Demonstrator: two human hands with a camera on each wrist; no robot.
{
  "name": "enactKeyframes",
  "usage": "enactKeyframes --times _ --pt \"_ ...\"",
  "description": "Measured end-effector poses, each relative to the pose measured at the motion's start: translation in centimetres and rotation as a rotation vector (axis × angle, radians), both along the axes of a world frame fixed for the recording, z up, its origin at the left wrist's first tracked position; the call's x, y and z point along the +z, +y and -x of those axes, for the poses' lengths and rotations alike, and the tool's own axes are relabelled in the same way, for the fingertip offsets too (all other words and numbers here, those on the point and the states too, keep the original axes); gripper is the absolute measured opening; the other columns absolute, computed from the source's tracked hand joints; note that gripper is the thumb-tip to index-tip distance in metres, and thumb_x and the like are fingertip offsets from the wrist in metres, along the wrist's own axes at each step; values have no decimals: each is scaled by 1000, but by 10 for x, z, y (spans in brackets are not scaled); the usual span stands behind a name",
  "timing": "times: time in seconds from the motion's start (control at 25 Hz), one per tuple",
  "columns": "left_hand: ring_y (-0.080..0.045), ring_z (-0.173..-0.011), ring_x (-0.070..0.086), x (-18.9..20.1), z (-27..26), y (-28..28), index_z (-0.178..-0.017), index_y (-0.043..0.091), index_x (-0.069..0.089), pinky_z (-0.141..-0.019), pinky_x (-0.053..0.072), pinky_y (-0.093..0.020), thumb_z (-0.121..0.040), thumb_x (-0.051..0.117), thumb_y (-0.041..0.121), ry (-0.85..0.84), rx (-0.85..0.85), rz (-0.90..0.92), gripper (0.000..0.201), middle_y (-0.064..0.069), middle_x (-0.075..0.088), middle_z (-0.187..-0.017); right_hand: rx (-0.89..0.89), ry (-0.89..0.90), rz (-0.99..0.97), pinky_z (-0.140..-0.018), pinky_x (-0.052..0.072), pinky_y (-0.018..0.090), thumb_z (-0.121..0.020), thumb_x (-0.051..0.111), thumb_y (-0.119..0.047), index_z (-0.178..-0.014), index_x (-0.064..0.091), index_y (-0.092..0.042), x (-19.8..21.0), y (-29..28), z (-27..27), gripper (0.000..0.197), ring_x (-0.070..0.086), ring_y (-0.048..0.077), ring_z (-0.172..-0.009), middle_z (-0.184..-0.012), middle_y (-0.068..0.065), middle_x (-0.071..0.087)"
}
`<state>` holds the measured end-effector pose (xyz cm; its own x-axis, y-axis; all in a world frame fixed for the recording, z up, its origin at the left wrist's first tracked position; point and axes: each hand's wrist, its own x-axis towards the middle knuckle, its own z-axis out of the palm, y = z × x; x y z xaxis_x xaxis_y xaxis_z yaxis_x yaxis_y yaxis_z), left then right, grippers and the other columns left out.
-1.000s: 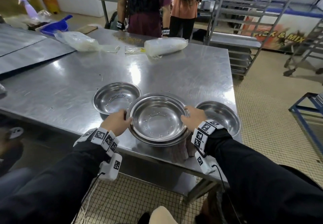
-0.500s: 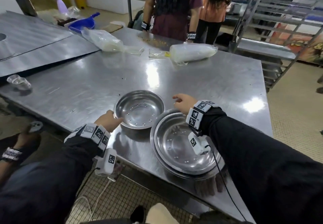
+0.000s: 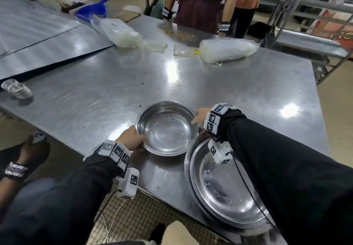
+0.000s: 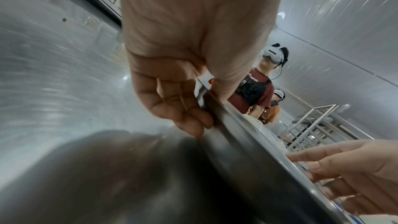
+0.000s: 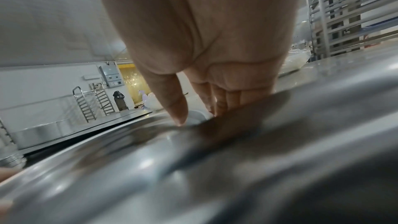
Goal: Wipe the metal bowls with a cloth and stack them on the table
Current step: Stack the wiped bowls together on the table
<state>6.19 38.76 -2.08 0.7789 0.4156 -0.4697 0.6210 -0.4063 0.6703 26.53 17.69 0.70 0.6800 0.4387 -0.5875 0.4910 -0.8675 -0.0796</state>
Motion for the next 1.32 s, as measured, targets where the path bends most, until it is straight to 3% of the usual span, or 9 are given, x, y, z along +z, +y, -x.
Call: enactKeyframes --times 0.12,0.32,0.44,0.56,0.72,0.88,1.0,1.12,1.32 --pt "-32 -72 66 8 -4 4 -101 2 53 -78 57 -52 -88 58 11 -95 25 0 17 -15 65 -81 -138 33 -174 -79 57 44 -72 59 -41 -121 58 -19 16 3 12 54 69 27 -83 -101 2 68" --pt "-22 -72 68 49 -11 -8 -109 8 47 -70 54 -41 -95 52 17 -278 24 -32 17 -12 66 -89 -348 27 -567 -93 50 41 -91 57 -14 -138 45 -13 54 -13 24 49 59 24 -93 -121 12 60" --pt "-15 -65 65 76 -18 -22 -110 10 48 -57 46 -26 -96 52 16 -397 31 -61 16 -9 65 -89 -455 -60 -753 -98 47 45 -90 56 -9 -138 46 -14 72 -33 28 48 54 20 -97 -99 -6 56" --pt "-17 -64 65 98 -19 -44 -109 10 49 -61 46 -28 -94 54 16 -485 19 -41 16 -9 65 -87 -511 -124 -852 -90 53 46 -91 54 -12 -135 48 -17 94 -64 42 44 57 19 -88 -83 -13 47" --pt "-20 -68 62 110 -8 -84 -104 12 53 -68 53 -37 -92 58 17 -515 -42 -67 15 -8 65 -83 -601 -172 -896 -70 60 42 -92 52 -11 -130 51 -22 112 -120 76 39 63 17 -63 -78 -11 49" --pt "-21 -78 63 104 13 -127 -105 13 57 -66 51 -35 -90 62 25 -464 -118 -177 20 -4 66 -84 -657 -151 -886 -67 60 41 -92 56 -12 -131 50 -20 106 -177 119 40 67 24 -74 -95 -1 59" --pt "-19 -76 64 89 30 -155 -111 15 57 -64 49 -34 -90 62 30 -414 -170 -264 26 -2 68 -79 -708 -110 -852 -58 55 25 -93 55 -11 -132 48 -16 93 -210 151 40 62 14 -71 -95 -2 56" --pt "-15 -71 60 76 45 -175 -119 17 55 -58 41 -30 -92 59 32 -358 -198 -405 31 3 63 -73 -732 -95 -802 -50 48 19 -94 55 -16 -137 43 -17 73 -229 174 44 62 12 -65 -95 -2 57" --pt "-16 -71 60 66 55 -190 -116 18 56 -52 38 -26 -94 55 36 -258 -270 -574 29 4 62 -76 -726 -165 -768 -59 55 29 -94 52 -14 -129 49 -17 49 -242 193 36 67 22 -67 -84 2 60"
